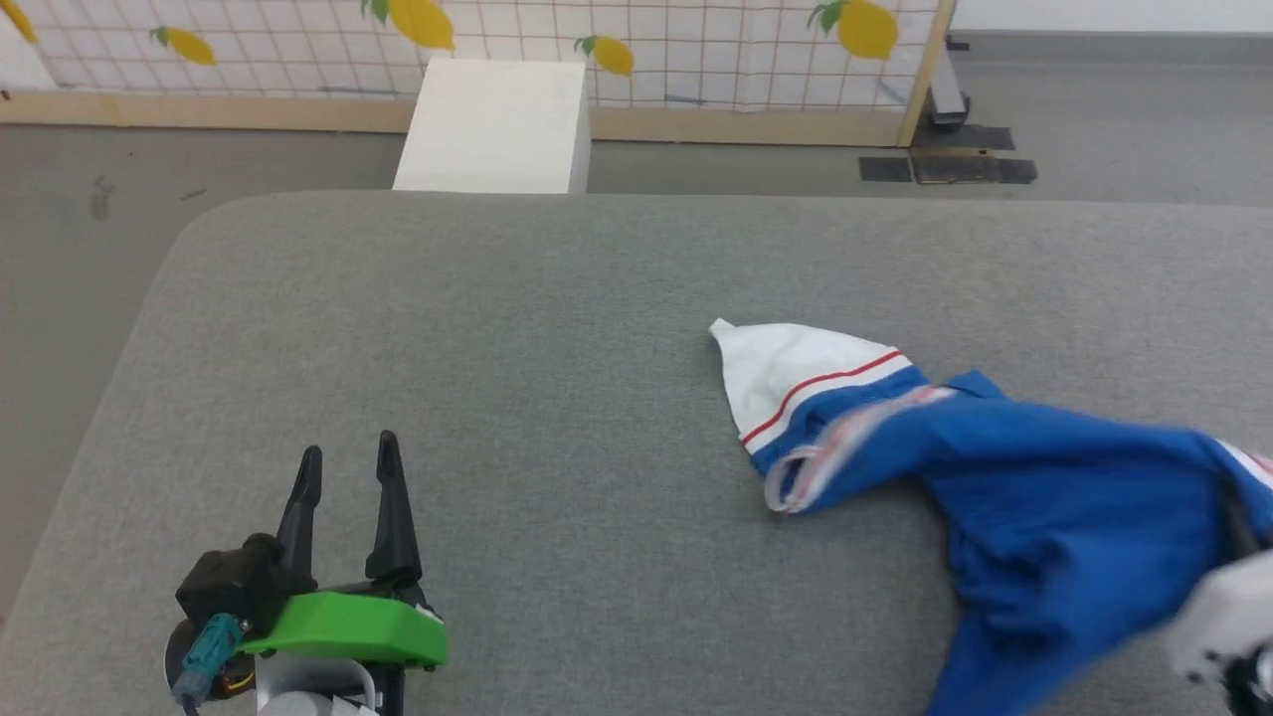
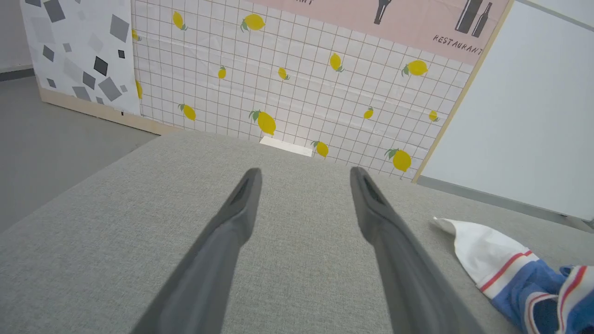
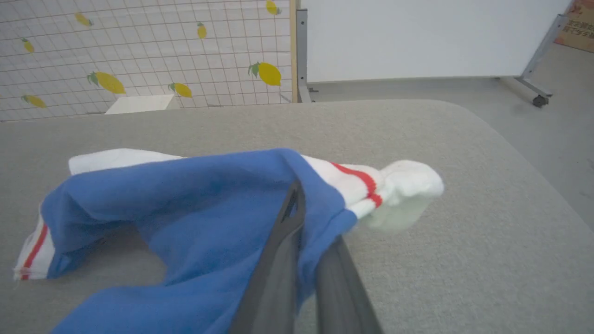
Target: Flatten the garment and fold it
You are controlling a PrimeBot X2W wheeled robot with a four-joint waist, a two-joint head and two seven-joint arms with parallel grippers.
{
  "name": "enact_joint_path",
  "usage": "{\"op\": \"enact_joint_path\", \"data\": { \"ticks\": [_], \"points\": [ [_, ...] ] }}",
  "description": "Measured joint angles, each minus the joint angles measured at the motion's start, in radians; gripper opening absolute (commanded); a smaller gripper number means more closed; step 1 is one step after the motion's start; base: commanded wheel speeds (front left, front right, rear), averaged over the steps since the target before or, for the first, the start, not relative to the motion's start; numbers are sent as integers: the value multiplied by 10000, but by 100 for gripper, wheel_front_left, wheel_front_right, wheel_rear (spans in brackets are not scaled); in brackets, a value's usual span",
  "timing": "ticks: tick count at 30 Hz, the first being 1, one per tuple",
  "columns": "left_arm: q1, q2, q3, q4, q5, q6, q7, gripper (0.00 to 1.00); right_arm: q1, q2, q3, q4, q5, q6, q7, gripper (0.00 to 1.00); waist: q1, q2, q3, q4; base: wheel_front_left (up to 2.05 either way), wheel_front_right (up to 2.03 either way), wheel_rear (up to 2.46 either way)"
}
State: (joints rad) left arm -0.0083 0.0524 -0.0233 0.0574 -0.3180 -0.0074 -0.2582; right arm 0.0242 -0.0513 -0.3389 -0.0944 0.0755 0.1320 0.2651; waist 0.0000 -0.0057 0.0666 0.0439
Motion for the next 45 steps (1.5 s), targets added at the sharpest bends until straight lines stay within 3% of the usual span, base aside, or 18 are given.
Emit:
{"op": "enact_joint_path", "data": {
  "ticks": [4,7,9,12,22,27,28,33,45],
  "points": [
    [27,0,-23,31,0,-2,0,100,537,-13,-1218,907,272,0,882,0,0,0,-90,-204,0,0,0],
    [26,-2,-46,82,0,-4,0,100,792,4,-1409,1741,539,0,1720,4,0,0,-132,-325,0,0,0],
    [26,-2,-56,115,0,-4,0,100,826,4,-1333,2134,675,0,2234,100,0,0,-150,-404,0,0,0],
    [27,-2,-105,190,-2,-4,0,100,813,29,-1333,2079,746,0,1873,100,0,0,-173,-520,0,0,0],
    [-813,-2,-1112,830,-178,-140,0,100,-55,17,-1417,1151,213,0,-2405,100,0,0,-23,-1067,0,0,0],
    [-2389,-13,-2021,1801,-412,-69,107,100,-216,-4,-426,869,98,0,-3427,100,0,0,239,-1508,0,0,0],
    [-3578,-36,-2433,2564,-604,167,639,100,-350,2,370,798,121,0,-3703,100,0,0,495,-1755,0,0,0],
    [-5647,-44,-3106,4140,-913,600,1873,100,-646,6,1346,836,433,0,-3950,100,0,0,1046,-2182,0,0,0],
    [-8413,59,-3935,7540,-581,1045,5181,100,-1259,4,1985,1162,965,0,-4454,100,0,0,2328,-3245,0,0,0]
  ]
}}
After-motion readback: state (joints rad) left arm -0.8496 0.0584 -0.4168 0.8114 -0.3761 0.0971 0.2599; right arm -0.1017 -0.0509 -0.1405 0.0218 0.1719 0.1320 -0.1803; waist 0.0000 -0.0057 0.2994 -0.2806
